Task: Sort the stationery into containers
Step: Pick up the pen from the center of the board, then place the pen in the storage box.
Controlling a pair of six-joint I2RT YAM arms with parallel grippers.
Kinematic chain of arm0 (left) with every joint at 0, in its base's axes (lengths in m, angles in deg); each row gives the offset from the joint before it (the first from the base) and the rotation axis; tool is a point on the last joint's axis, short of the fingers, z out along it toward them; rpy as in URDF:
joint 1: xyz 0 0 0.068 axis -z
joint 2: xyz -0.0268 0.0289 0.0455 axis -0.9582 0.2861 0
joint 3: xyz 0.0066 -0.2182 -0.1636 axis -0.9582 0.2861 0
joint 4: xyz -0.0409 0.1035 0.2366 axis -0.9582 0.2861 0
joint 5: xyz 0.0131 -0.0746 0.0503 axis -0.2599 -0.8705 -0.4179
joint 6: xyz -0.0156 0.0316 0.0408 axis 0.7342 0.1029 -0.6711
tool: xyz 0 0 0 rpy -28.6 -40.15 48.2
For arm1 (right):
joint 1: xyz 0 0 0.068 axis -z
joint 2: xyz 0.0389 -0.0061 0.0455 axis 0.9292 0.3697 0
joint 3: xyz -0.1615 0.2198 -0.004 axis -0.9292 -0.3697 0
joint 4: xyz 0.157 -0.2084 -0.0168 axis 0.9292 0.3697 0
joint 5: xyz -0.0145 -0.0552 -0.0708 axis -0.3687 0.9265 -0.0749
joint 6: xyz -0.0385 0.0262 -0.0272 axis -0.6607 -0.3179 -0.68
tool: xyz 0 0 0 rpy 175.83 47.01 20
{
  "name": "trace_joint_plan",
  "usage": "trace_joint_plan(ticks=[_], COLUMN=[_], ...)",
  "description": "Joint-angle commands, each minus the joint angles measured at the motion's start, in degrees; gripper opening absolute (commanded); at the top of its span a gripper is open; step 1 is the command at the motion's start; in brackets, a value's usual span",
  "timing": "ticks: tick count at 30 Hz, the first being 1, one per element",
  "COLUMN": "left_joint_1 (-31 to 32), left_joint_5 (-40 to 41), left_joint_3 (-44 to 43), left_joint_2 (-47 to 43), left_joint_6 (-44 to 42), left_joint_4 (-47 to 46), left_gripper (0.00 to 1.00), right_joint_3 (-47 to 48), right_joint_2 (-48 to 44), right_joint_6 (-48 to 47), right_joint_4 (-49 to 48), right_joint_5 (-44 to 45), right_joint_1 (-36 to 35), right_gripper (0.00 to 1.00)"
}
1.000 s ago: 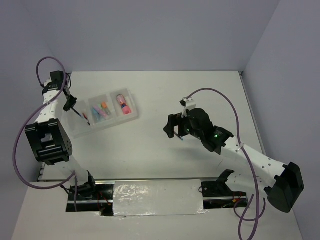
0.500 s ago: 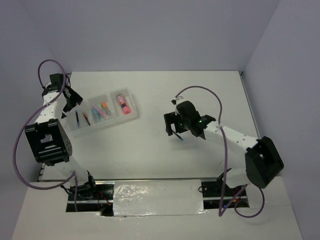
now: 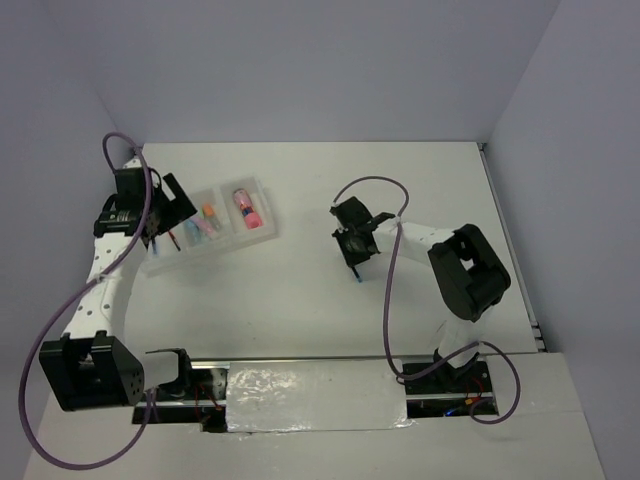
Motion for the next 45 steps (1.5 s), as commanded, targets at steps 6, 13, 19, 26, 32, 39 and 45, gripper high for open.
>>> trace_joint_plan(ticks=[6,13,19,26,32,39,45], left_joint_1=[8.7,20.9,21.3,21.3,20.9,7.3,-4.0], left_joint_5=[-32.1,-42.1,-42.8,-43.4,-40.7,-7.0,11.3], left_joint_3=[12.0,20.9,24.1,25.2,22.5,3.2,-11.5], left_joint_2=[-8.5,-10.2,-10.4,-7.6,-8.9,-5.5,10.2], left_joint_6=[4.2,18.2,22.5,22.9,19.8,8.1,5.0], left_joint_4=[-15.1,-42.6,-51.5,-53.4,-47.0,-6.0,7.2], left_gripper=[0.99,0.99,0.99,0.73,0.11,0.00,0.03], right_joint_3=[-9.9,-18.2,-17.1,-14.6,-14.6,-24.8,-23.5], right_joint_2=[-13.4,-18.8,-19.1,-18.8,-16.6,-22.7,-30.4], right_joint_6=[8.8,35.6,44.4,45.0,45.4,38.4,26.6], right_joint_4=[-17.9,-60.3,-68.1,-67.7,-68.0,-53.9,-33.5], right_joint_5=[-25.0,-49.3,-50.9,-51.6,-50.7,-43.3,-31.5], right_joint_1=[-0.3,-2.0,-3.7,-5.1,-3.3,7.0,6.9], right_gripper=[0.04,0.04,0.06,0.08,0.51,0.92,0.93])
